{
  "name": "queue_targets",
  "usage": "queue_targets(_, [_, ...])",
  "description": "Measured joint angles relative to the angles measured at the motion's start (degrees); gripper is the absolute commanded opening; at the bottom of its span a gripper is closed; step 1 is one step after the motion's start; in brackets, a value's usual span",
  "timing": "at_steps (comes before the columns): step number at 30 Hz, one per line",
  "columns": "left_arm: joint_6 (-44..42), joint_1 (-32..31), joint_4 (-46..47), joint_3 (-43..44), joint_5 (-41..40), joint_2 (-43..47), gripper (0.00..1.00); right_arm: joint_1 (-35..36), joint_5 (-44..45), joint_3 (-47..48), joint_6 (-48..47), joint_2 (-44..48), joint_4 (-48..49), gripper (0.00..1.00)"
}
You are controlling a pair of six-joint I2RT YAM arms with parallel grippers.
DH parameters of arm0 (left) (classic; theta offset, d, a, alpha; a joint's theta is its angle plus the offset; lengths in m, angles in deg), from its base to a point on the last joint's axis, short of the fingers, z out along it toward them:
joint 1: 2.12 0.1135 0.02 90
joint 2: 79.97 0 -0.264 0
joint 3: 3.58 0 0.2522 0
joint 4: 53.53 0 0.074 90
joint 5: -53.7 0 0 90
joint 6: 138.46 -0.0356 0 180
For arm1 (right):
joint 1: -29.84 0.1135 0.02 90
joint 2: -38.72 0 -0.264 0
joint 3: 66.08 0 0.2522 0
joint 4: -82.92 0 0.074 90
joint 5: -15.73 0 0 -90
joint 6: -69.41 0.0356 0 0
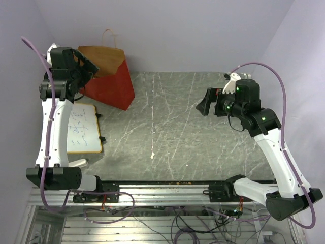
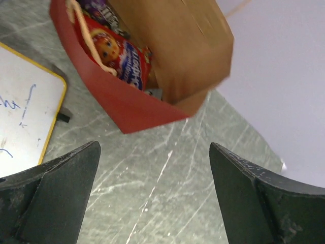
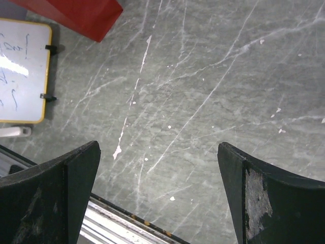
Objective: Take the snacks out of the paper bag
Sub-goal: Move the paper bag to the center of the board.
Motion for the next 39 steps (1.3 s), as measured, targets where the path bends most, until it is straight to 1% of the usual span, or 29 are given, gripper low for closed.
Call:
queue_targets(3, [2.97,1.18,0.42,0.61,-4.90,-1.66,0.98,1.92,1.62,0.00,-1.95,0.24,0.26,1.00])
queue_targets(5, [4.98,2.73,0.26,1.44,-7.13,-3.10,0.94,3.34,2.99,0.00,-3.17,0.50,0.37,1.00])
queue_targets(9, [8.39,6.69,1.03,2.58,-8.20,-6.78,0.72,4.44,5.55,0.00,-4.87,1.16,1.29,1.00])
queue_targets(14, [10.84,9.84,4.00,3.76,-5.20,-13.03,0.60,4.57,8.87,0.00,-6.38,1.53,2.14,1.00])
queue_targets(19, [11.76,10.19,6.43,6.47,-2.01,-18.75,0.28,4.61,11.45,0.00,-7.48,1.46,2.40,1.00])
queue_targets(21, [11.91,10.19,8.00,6.95,-0.17,-19.89,0.18,4.61,12.04,0.00,-7.76,1.33,2.40,1.00])
queue_targets(22, [11.98,10.19,8.68,6.95,0.70,-20.11,0.12,4.61,12.24,0.00,-7.85,1.22,2.40,1.00])
queue_targets(23, [12.13,10.19,9.68,6.95,2.12,-20.26,0.09,4.61,12.41,0.00,-7.91,1.07,2.40,1.00])
queue_targets(25, [12.59,10.19,11.02,6.95,4.24,-20.44,0.07,4.61,12.55,0.00,-8.07,0.79,2.40,1.00])
queue_targets(31, [14.69,9.38,14.75,6.71,10.58,-21.14,0.07,4.61,12.68,0.00,-8.68,-0.07,2.40,1.00])
queue_targets(39, [15.39,5.38,16.61,7.17,15.50,-23.26,0.07,4.61,12.09,0.00,-8.68,-0.44,2.40,1.00])
